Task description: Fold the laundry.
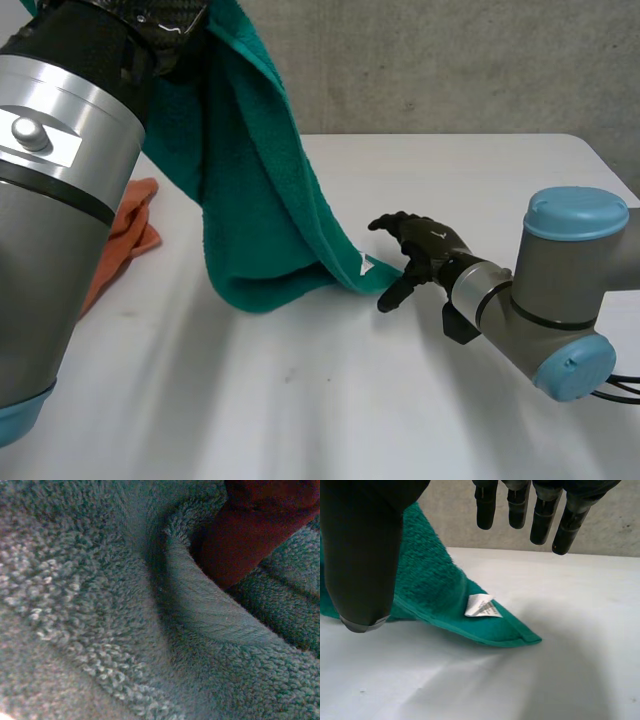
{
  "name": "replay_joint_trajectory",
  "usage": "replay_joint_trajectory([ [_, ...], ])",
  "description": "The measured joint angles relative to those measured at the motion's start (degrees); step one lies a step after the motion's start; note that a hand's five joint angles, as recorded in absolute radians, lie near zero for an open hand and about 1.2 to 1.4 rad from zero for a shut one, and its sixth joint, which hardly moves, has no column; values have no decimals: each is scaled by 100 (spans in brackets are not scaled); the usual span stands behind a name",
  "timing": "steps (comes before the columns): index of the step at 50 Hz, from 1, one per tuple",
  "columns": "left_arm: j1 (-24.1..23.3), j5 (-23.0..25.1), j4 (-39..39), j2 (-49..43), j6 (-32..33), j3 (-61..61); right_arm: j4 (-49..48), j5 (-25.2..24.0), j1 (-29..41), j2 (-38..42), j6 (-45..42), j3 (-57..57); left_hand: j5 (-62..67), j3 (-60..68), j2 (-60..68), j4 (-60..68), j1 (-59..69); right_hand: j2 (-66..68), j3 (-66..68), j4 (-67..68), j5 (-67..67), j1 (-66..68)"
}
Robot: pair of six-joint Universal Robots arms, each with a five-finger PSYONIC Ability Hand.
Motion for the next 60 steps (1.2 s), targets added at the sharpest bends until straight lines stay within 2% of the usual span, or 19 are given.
replay_joint_trajectory([
  [9,-342,-351,-197,37,1,247,-296,56,341,646,316,-417,0,0,0,0,0,0,0,0,0,0],
  [17,-411,-430,-251,52,-3,305,-295,103,658,1288,795,-1043,0,0,0,0,-6,0,0,0,0,0],
  [18,-411,-468,-259,70,-4,303,-302,162,700,1432,882,-1200,-1,0,0,0,-6,1292,1176,1151,1125,1248],
  [19,-410,-486,-261,78,-4,300,-309,203,704,1471,902,-1245,-1,0,0,0,-6,1777,1647,1617,1572,1716],
  [20,-407,-525,-263,93,-3,293,-336,341,700,1513,924,-1312,-1,0,0,0,-6,3415,3217,3177,3061,3256],
  [21,-406,-536,-264,98,-3,290,-348,389,694,1519,926,-1328,-1,0,0,0,-6,3787,3701,3534,3399,3555],
  [23,-395,-604,-265,124,0,264,-454,752,623,1483,897,-1385,0,0,0,0,-6,5376,5318,5241,5056,4506],
  [25,-383,-640,-267,144,2,243,-543,947,528,1367,802,-1368,-1,0,0,0,-6,5448,5454,5371,5180,4528],
  [28,-336,-673,-275,196,6,181,-718,1087,214,922,335,-1235,-2,0,0,0,-6,5456,5527,5456,5271,4528],
  [31,-196,-675,-308,257,21,78,-786,883,-221,323,-471,-1046,-2,0,0,0,-6,5456,5527,5457,5273,4528],
  [34,38,-663,-372,304,71,-41,-646,464,-725,-386,-1571,-842,-2,1,0,1,-6,5456,5527,5457,5273,4528],
  [38,454,-641,-517,324,179,-245,53,-24,-1191,-1367,-2984,-723,-2,2,0,2,-6,5456,5527,5459,5274,4528],
  [40,553,-636,-571,318,202,-307,258,-91,-1247,-1561,-3221,-728,-2,2,0,2,-6,5456,5527,5458,5274,4528],
  [41,725,-623,-706,291,238,-439,889,-220,-1346,-2093,-3798,-808,-2,2,0,2,-6,5456,5527,5459,5274,4528],
  [43,807,-609,-808,258,252,-529,1223,-259,-1368,-2329,-4033,-871,-2,2,0,2,-6,5456,5527,5459,5273,4528],
  [46,956,-510,-1240,-47,282,-826,2359,-299,-1368,-2849,-4600,-1123,-2,2,0,2,-6,5456,5527,5459,5274,4528],
  [51,995,-363,-1739,-682,285,-1003,3415,-249,-1314,-2893,-5116,-1319,-2,1,-1,-5,-6,5456,5527,5459,5274,4528],
  [54,1009,-309,-1891,-1114,284,-981,4168,-146,-1240,-2464,-5773,-1408,-2,1,-1,-5,-6,5456,5527,5459,5274,4528],
  [60,1112,-269,-1732,-2071,287,-503,4341,252,-1137,-1414,-6285,-1678,-2,1,-1,-4,-6,5456,5527,5459,5274,4528],
])
